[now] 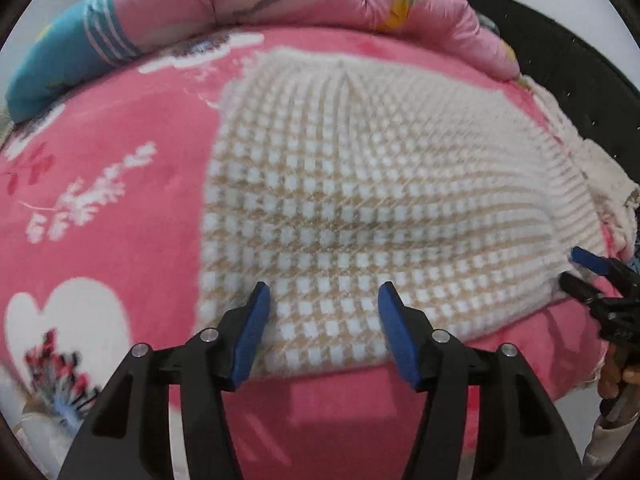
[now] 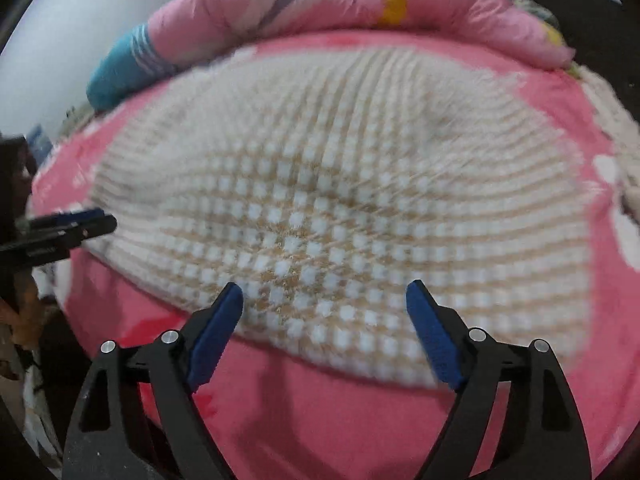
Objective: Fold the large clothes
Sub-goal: 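Pat the folded coat flat with both open tools and withdraw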
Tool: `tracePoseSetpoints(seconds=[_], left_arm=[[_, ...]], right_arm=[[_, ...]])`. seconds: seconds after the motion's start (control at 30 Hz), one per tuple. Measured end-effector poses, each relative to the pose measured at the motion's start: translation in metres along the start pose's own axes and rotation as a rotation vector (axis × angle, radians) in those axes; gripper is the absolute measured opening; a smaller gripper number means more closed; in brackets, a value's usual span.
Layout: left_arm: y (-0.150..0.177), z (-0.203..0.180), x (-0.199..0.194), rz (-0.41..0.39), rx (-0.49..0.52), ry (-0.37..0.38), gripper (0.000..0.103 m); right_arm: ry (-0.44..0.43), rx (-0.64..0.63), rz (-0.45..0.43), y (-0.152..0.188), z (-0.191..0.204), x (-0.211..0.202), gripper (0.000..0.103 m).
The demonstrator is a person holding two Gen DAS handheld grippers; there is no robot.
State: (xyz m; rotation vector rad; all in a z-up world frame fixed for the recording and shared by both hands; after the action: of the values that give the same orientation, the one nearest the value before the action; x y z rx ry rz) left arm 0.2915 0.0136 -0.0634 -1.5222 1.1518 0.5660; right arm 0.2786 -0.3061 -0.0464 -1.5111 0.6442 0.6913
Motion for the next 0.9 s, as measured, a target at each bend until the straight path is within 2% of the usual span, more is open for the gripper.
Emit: tracePoseSetpoints(seconds=[0.07, 0.1, 0.17, 0.2, 0.27, 0.33, 0.43, 0.5, 0.6, 0.63, 0.7, 0.8, 0.9], left_arm=[[0.007, -0.004, -0.017, -0.042, 0.017, -0.015, 0.059], [0.004, 0.001, -0.015, -0.047, 0.015, -0.036, 0.064], [0.005, 0.021, 0.008, -0.008, -0.01, -0.092, 0.066], [0.004, 0.031, 0.02, 0.013, -0.02, -0.101, 0.066], [-0.001, 0.031, 0.032, 0.013, -0.008, -0.143, 0.068], [-0.006, 0.025, 0.024, 0.003, -0.006, -0.155, 0.068], [0.0, 0.005, -0.001, -0.054, -0.005, -0.147, 0.068], [0.005, -0.011, -0.02, -0.107, 0.016, -0.138, 0.069], [0.013, -0.038, -0.043, -0.187, 0.055, -0.105, 0.082], [0.016, -0.048, -0.05, -0.212, 0.066, -0.089, 0.087], [0.023, -0.076, -0.066, -0.264, 0.08, -0.044, 0.097], [0.021, -0.098, -0.076, -0.314, 0.103, -0.013, 0.098], [0.023, -0.113, -0.086, -0.338, 0.13, -0.016, 0.098]], right_arm=[[0.082, 0.044, -0.034, 0.005, -0.026, -0.011, 0.079], [0.122, 0.059, -0.025, 0.01, -0.037, -0.007, 0.079], [0.111, 0.098, 0.063, 0.028, -0.052, 0.025, 0.079], [0.108, 0.101, 0.074, 0.033, -0.054, 0.035, 0.079], [0.17, 0.051, 0.055, 0.027, -0.049, 0.026, 0.079], [0.162, 0.062, 0.05, 0.021, -0.039, 0.009, 0.079], [0.091, 0.117, 0.012, 0.02, -0.038, -0.021, 0.082], [0.065, 0.123, -0.035, 0.018, -0.016, -0.024, 0.086], [0.042, 0.109, -0.099, 0.034, 0.005, -0.053, 0.095], [0.042, 0.098, -0.111, 0.034, 0.011, -0.058, 0.095], [0.052, 0.067, -0.135, 0.029, 0.022, -0.063, 0.095], [0.093, 0.031, -0.18, 0.025, 0.031, -0.074, 0.095], [0.157, 0.028, -0.223, 0.026, 0.031, -0.083, 0.095]])
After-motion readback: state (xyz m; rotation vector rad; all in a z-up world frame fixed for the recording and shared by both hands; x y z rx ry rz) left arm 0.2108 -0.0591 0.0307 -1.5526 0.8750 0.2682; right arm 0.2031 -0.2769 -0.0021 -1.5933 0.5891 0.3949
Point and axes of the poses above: each gripper's, at about its wrist camera, not at the fingertips, and x roughly the way its jaws point, z to its left, y to its underside, the point moved 6 cm from there along x, roughly the way its jaws point, and after that the axes turned 14 degrees about y, right-handed, at the moved point
